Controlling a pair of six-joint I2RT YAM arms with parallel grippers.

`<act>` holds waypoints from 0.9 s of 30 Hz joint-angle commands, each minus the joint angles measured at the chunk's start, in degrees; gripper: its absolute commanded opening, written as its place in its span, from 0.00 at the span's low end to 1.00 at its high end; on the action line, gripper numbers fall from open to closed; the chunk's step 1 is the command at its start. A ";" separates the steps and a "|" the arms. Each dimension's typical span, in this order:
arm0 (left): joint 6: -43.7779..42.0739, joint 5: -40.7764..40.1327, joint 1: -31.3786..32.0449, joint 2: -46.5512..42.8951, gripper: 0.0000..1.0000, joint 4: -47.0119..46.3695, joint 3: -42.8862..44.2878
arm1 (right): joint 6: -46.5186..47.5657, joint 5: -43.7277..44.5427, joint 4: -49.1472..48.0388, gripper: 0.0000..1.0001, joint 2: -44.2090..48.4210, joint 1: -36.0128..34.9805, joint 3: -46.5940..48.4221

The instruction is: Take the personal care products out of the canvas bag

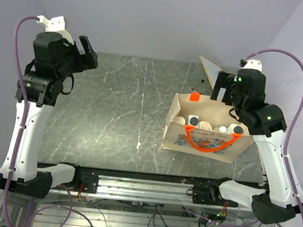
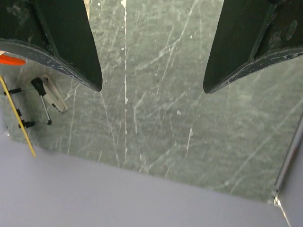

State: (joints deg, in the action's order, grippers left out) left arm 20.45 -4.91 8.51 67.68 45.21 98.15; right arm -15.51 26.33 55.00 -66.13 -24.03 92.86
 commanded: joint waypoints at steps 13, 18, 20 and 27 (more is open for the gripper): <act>14.68 9.43 0.13 -2.79 0.99 -4.15 -16.71 | -1.44 1.33 -4.14 1.00 1.64 4.87 -9.66; 21.69 18.66 0.99 -1.44 0.99 -10.85 -21.76 | -0.64 -0.41 -4.21 1.00 4.04 5.22 -11.83; 24.81 20.70 3.05 -0.74 0.99 -14.40 -23.43 | -0.80 -1.76 -3.22 1.00 4.43 5.36 -11.84; 31.66 18.18 19.77 4.57 0.99 -23.34 -23.39 | -1.91 -8.95 -2.27 1.00 5.96 5.52 -11.57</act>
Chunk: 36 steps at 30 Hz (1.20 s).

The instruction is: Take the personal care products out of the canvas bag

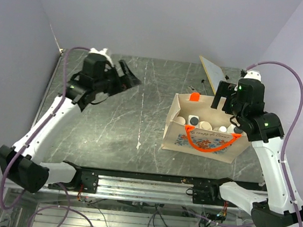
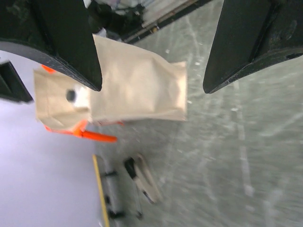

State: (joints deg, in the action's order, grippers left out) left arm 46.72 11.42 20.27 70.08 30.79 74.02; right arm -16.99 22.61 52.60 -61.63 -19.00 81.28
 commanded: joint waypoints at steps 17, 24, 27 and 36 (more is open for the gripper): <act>-6.50 0.81 27.80 25.00 0.87 3.32 19.74 | -11.95 -20.22 5.32 0.96 11.85 0.59 -10.44; -10.72 0.54 29.46 28.86 0.90 12.16 22.90 | -12.76 -19.72 10.41 0.95 13.64 0.64 -11.88; -11.47 0.06 30.18 27.98 0.90 13.58 21.78 | -12.54 -20.60 12.34 0.92 15.19 0.63 -13.53; -7.26 -0.13 33.50 23.38 0.92 11.07 12.56 | -17.06 -19.66 17.15 0.91 14.11 0.64 -18.79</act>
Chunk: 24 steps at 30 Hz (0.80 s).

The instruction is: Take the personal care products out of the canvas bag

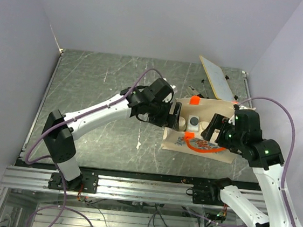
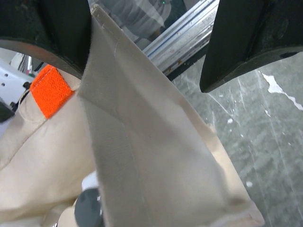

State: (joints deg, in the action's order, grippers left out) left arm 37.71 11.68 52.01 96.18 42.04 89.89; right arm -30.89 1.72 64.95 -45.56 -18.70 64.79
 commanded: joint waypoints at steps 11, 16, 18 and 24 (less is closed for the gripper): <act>-2.59 0.61 3.29 0.35 0.91 1.45 -6.30 | -9.22 0.64 4.99 0.93 -3.31 0.33 -10.86; -4.46 2.39 3.28 1.81 0.89 3.13 -5.42 | -14.27 -0.22 5.36 0.94 -4.14 0.30 -7.94; -4.74 3.58 3.29 1.31 0.88 2.23 -6.24 | -15.56 0.73 5.86 0.94 -4.72 0.31 -4.48; -4.36 5.47 3.27 0.08 0.89 -0.55 -9.75 | -9.93 -1.53 7.28 1.00 -10.07 0.33 6.49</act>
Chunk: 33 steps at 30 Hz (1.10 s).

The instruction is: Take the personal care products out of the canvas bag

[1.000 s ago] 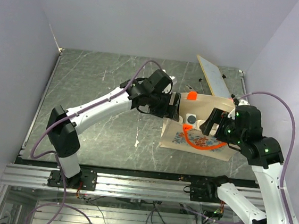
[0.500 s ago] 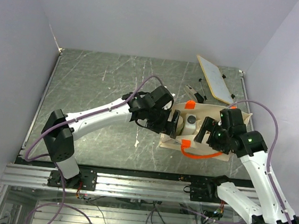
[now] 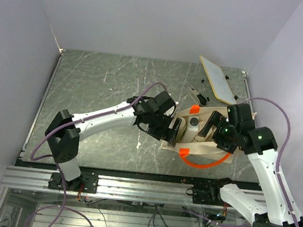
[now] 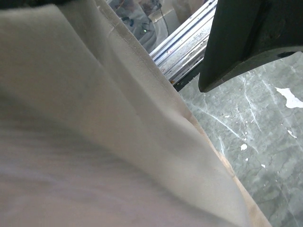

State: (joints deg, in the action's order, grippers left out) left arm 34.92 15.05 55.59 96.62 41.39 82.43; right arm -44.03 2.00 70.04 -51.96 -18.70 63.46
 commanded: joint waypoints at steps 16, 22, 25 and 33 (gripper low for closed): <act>-5.28 2.65 -0.37 1.64 0.90 1.03 1.02 | -5.97 -0.07 9.02 1.00 1.83 0.33 15.44; -6.33 2.17 -0.35 1.36 0.90 1.35 0.91 | -6.97 4.39 8.97 1.00 5.31 0.28 12.28; -6.64 1.04 -0.40 1.56 0.90 2.99 0.81 | -9.72 7.53 8.96 1.00 8.18 0.33 8.77; -4.43 -1.97 -0.33 5.11 0.90 8.36 6.69 | -13.30 10.78 3.90 0.99 17.43 0.31 -2.37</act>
State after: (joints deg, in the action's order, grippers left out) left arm 30.00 15.62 55.33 98.89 44.12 84.73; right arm -53.87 9.96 77.60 -38.39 -18.70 66.13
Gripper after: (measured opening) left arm 0.905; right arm 0.996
